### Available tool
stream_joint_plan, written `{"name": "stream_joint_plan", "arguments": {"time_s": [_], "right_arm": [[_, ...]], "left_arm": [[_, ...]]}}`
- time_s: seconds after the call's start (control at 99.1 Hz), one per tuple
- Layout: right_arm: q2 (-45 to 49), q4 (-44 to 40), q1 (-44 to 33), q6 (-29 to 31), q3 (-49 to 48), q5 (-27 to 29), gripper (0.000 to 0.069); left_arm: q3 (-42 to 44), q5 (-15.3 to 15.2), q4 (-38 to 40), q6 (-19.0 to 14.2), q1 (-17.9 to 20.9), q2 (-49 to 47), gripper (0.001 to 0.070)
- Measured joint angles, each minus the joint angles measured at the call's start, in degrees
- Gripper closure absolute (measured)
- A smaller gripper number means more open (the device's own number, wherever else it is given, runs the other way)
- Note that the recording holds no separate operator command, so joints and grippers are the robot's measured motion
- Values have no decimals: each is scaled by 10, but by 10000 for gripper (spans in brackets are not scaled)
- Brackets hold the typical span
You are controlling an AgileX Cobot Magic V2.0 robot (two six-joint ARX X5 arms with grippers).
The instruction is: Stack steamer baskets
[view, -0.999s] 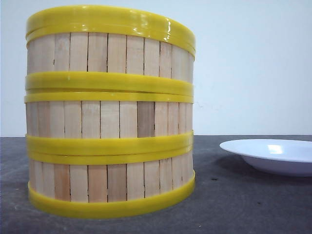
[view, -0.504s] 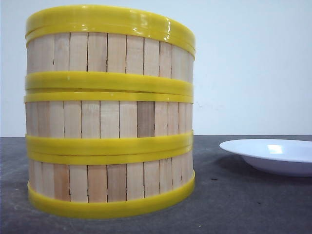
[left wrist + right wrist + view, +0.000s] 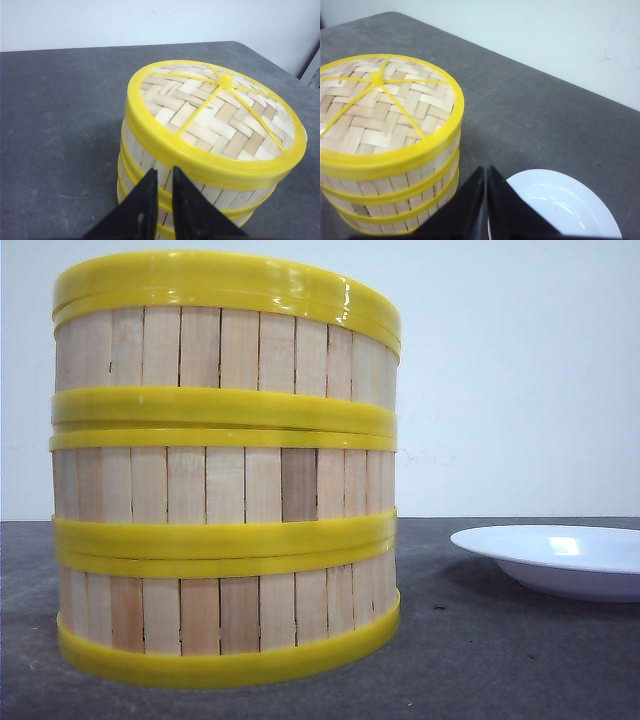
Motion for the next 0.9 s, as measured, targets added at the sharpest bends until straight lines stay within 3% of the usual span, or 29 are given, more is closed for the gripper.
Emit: {"name": "stream_joint_plan", "arguments": {"time_s": [0.161,0.292,0.383,0.615,0.898], "right_arm": [[0,0,0,0,0,0,688],[0,0,0,0,0,0,688],[0,0,0,0,0,0,688],[0,0,0,0,0,0,688],[0,0,0,0,0,0,688]], "left_arm": [[0,-23,1,40,7,-2,684],[-21,-46,35,60,51,-18,684],[-56,-72,66,62,90,-35,684],[-172,-103,147,46,177,-90,684],[-320,-107,236,36,210,-137,684]]}}
